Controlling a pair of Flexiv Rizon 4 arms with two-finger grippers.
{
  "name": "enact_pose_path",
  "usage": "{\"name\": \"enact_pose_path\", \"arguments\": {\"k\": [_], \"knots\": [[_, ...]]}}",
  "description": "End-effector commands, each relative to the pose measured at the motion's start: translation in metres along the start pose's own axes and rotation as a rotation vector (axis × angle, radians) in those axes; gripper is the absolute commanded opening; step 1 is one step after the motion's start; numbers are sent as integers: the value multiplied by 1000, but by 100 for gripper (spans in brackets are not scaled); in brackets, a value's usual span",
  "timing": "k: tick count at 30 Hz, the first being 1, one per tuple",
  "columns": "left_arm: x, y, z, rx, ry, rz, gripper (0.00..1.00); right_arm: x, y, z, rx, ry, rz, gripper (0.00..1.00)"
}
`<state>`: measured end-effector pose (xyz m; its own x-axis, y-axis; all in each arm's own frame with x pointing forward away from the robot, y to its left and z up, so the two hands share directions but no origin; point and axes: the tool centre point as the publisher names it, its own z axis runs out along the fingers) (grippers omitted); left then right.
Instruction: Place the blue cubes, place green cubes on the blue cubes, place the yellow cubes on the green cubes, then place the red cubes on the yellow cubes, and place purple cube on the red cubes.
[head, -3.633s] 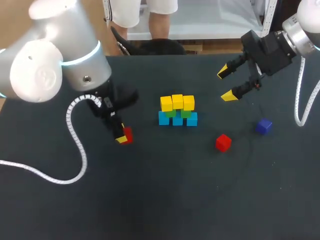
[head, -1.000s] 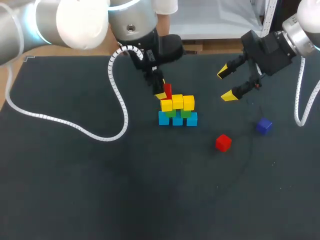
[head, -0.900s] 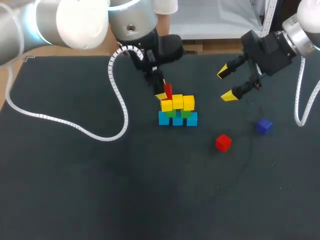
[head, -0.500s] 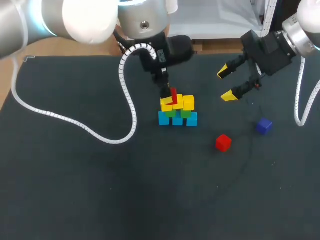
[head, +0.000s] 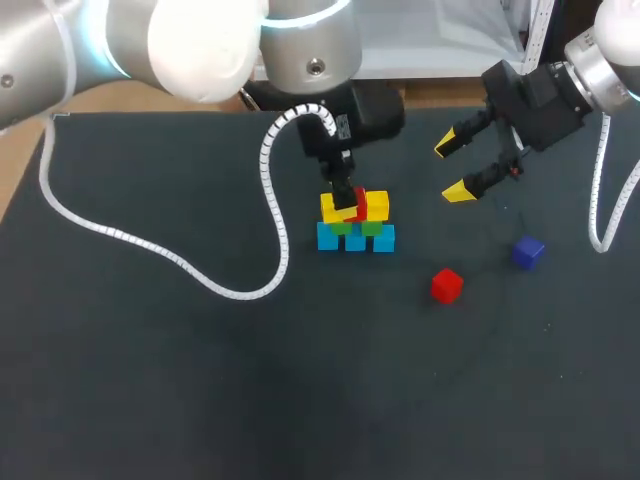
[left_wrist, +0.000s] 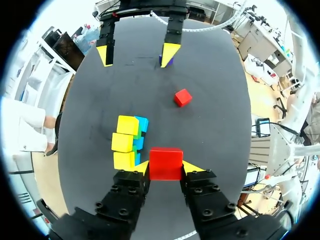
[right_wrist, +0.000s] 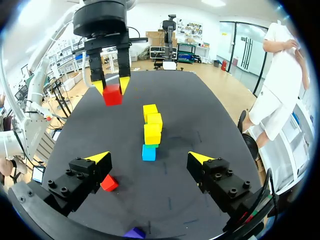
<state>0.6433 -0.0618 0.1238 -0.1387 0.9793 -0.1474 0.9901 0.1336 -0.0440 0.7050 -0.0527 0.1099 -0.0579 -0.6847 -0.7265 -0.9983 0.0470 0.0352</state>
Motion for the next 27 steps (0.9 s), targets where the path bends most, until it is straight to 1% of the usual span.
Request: {"name": "enact_pose_path", "arguments": {"k": [1,6,15,27], "knots": [[-6,11,2,7,20,-6,0,0,0,0,0,-1,-1,100],[-4,18,8,6,21,-23,0,0,0,0,0,-1,-1,100],[0,26,15,-28,19,-52,0,0,0,0,0,-1,-1,100],[3,28,23,-22,11,-62,0,0,0,0,0,-1,-1,100]]}}
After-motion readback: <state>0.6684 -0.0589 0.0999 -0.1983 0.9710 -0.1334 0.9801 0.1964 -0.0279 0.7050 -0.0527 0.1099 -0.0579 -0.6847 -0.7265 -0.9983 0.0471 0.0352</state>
